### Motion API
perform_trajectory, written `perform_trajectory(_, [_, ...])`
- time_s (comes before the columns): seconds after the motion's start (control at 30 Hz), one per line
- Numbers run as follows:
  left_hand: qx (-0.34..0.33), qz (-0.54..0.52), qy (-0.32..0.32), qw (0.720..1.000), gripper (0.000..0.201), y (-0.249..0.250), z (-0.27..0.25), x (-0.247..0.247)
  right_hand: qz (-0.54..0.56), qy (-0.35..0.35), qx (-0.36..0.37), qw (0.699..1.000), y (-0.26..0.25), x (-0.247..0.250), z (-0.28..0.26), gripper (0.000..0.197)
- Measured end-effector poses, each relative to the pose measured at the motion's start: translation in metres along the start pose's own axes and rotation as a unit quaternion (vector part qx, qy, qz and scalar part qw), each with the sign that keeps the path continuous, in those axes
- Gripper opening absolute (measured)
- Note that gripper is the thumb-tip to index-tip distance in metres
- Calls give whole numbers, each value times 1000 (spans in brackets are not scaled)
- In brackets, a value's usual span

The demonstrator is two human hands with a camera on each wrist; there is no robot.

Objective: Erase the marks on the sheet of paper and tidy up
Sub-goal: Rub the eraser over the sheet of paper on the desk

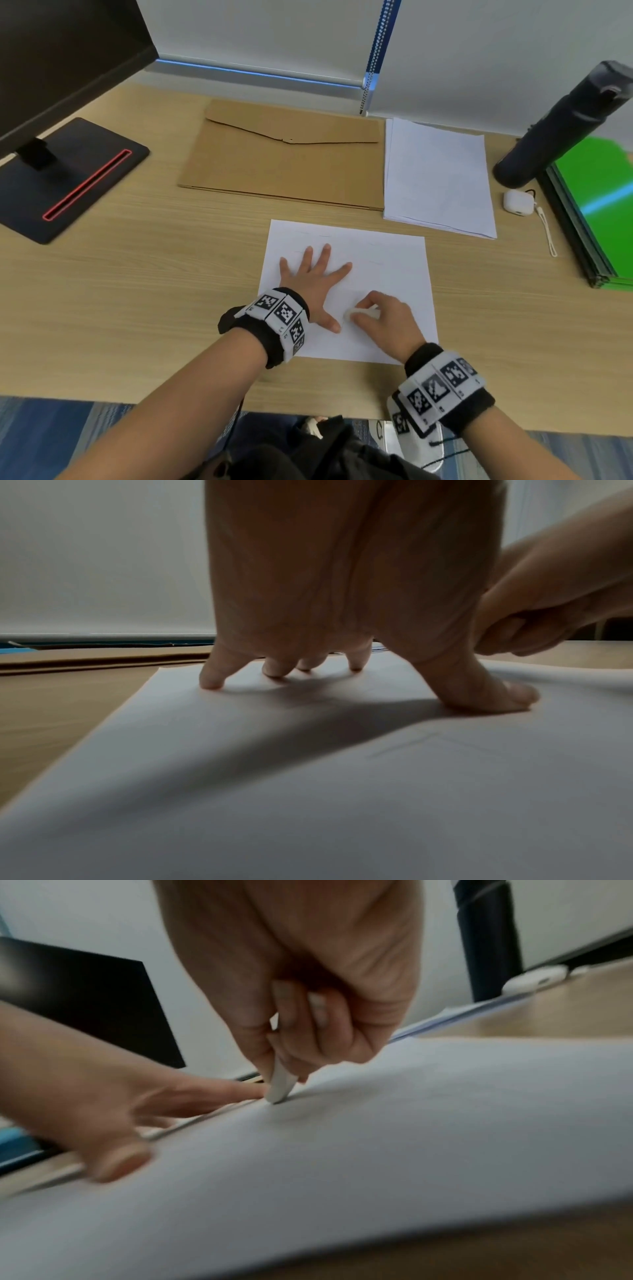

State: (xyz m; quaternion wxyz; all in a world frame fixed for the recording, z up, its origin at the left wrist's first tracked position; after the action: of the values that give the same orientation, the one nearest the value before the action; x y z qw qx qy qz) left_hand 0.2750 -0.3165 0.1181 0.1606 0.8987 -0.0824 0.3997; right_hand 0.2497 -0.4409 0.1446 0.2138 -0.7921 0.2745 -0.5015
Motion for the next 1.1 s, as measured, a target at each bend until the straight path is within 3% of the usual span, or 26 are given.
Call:
perform_trajectory(0.13, [2,-6,0,1000,114,1,-1,0,11,78,-35,996,6,25,13,14])
perform_trajectory(0.3, [-3,4,-1,1000,114,0,-1,0,-9,-5,3,1000,-4,-4,-4,13])
perform_trajectory(0.43, [-2,0,0,1000,114,0,-2,0,0,81,-49,996,9,29,11,18])
perform_trajectory(0.6, [-6,2,2,1000,115,0,-2,0,-18,-18,-4,1000,-2,-7,-10,14])
perform_trajectory(0.77, [9,-7,10,1000,124,-3,-1,-1,12,83,-48,995,5,27,16,18])
perform_trajectory(0.93, [7,-13,13,1000,126,-4,0,-1,-24,-29,7,999,-20,-7,11,16])
perform_trajectory(1.1, [9,-8,8,1000,125,-4,-1,-1,21,102,-61,993,-12,36,47,20])
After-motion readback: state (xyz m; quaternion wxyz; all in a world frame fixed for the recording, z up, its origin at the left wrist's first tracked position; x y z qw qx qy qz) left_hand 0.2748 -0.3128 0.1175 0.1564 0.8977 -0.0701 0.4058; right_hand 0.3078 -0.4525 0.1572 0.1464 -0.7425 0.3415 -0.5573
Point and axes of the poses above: each hand's wrist, its own z-axis towards the middle knuckle, its own x-axis out of the back of the hand, y = z × x, the point moved 8 cm from there along z, towards the middle knuckle, and after that the axes turned 1 degree about -x, right-handed, at the moved point
